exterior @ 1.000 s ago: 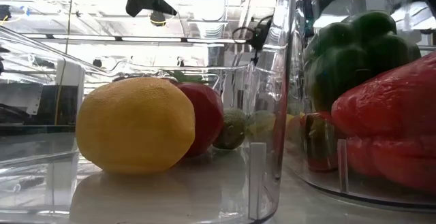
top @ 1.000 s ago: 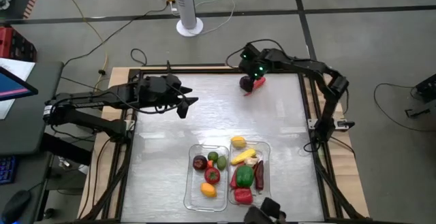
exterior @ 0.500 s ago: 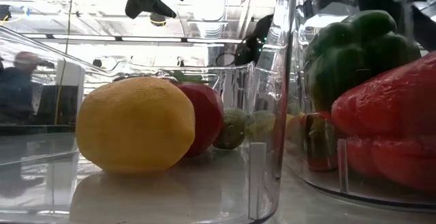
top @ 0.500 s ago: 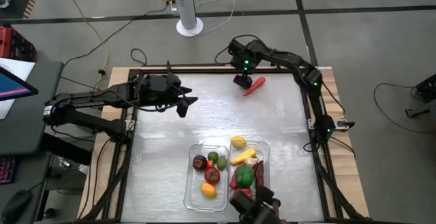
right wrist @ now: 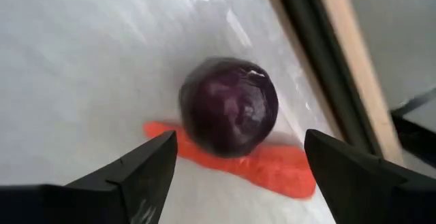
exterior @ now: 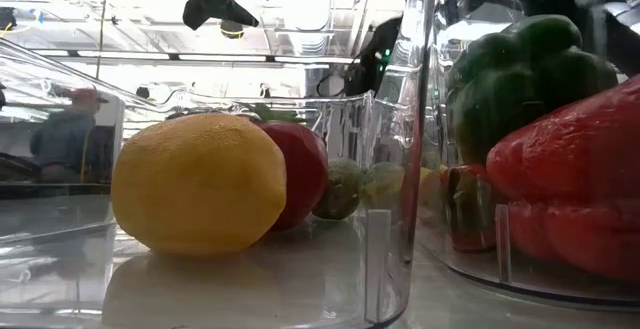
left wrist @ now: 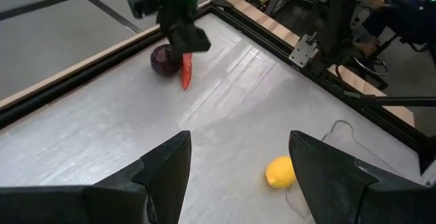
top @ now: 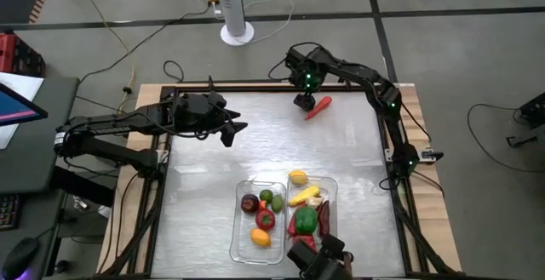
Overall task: Sort produce into baskets
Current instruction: Put the carrot into the right transparent bin
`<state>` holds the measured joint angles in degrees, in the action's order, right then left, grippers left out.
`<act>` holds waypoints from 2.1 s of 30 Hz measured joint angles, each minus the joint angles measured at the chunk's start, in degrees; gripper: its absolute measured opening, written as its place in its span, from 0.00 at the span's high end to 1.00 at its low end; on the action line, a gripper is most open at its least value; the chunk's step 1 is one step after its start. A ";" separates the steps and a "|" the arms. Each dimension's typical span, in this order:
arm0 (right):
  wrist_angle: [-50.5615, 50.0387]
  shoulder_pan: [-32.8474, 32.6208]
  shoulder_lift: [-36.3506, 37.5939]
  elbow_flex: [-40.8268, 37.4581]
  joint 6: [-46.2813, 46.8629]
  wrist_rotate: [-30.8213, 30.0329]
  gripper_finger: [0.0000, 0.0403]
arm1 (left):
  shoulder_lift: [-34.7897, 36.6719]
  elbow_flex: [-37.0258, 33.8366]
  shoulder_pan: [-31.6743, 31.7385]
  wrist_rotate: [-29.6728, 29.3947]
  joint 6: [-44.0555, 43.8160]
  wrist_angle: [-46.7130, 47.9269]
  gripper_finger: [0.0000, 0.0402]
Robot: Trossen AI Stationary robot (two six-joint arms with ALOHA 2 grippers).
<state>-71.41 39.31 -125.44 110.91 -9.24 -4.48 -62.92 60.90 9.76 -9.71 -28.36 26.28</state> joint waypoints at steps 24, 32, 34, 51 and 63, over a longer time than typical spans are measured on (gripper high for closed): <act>28.25 15.21 29.59 -44.37 -17.50 13.50 0.18 | 0.02 0.00 -0.02 -2.12 2.37 -0.26 0.42; 33.26 16.29 24.13 -44.85 -30.30 15.31 0.18 | 0.02 0.00 -0.02 -4.46 2.26 -0.26 0.42; 33.54 15.96 22.65 -44.86 -32.56 14.96 0.18 | 0.02 0.00 -0.02 -4.55 2.25 -0.24 0.42; 35.67 13.38 22.81 -44.81 -41.08 18.14 0.18 | 0.02 0.00 -0.02 -4.23 0.87 -0.02 0.42; 33.01 13.04 22.00 -46.23 -39.13 17.66 0.31 | 0.02 -0.02 -0.02 -4.18 1.29 0.02 0.42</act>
<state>-38.39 52.35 -103.44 64.69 -48.37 13.18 -62.89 60.88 9.74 -13.89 -27.07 26.30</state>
